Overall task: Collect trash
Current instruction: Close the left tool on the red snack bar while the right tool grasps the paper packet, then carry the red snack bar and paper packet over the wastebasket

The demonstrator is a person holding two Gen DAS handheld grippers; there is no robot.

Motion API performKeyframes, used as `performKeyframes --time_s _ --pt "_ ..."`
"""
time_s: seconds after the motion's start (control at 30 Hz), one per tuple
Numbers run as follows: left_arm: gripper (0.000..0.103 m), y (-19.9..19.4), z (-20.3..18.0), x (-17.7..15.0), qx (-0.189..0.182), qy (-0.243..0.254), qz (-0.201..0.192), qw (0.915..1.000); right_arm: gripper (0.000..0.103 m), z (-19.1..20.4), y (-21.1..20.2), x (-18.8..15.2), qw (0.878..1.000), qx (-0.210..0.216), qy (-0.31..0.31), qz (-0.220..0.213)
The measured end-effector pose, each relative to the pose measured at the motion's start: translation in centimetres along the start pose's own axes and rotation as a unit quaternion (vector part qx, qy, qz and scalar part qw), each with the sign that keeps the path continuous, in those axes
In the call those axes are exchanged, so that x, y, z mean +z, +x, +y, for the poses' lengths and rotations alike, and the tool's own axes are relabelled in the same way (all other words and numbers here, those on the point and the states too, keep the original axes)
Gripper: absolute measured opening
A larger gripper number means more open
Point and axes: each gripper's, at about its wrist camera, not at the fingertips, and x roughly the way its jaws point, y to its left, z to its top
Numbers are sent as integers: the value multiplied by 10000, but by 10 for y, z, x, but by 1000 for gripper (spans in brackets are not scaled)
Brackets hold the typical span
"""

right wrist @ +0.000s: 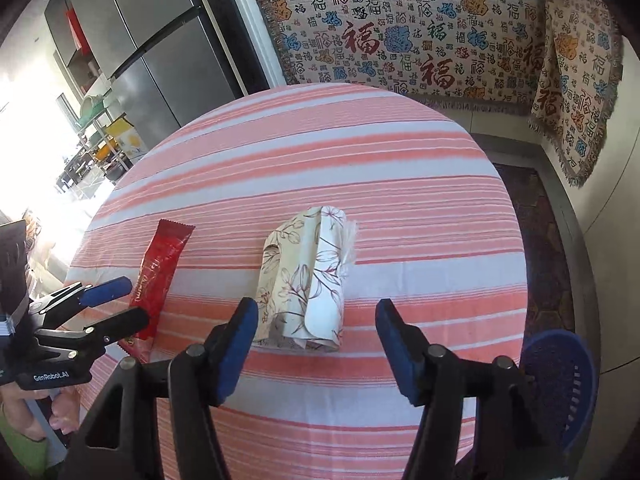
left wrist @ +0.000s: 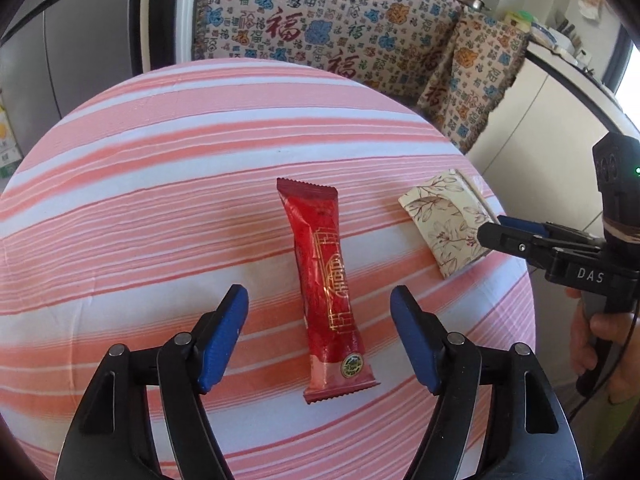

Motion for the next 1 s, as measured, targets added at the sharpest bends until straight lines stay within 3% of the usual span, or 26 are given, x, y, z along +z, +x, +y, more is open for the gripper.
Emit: performKeyframes --time_s 0.17,0.3,0.33,0.37,0.8,1.0 --pt "72 12 -4 10 72 0 293 9995 63 0 7 2 9999 -59 -74 101" --pt "40 20 -12 4 318 132 405 9986 63 -3 12 2 9999 97 -16 53" --pt "21 22 -13 3 342 132 427 9984 56 -3 12 2 9999 97 -16 53" --pt "18 23 -13 1 359 121 422 9984 40 -1 15 1 9998 154 -62 137" --pt "10 -6 -52 1 -81 199 -35 9998 39 -17 -49 -13 9985 66 217 -502" --pt "9 -7 -88 1 -262 449 -55 9986 39 -50 -77 -26 9963 -119 493 -689"
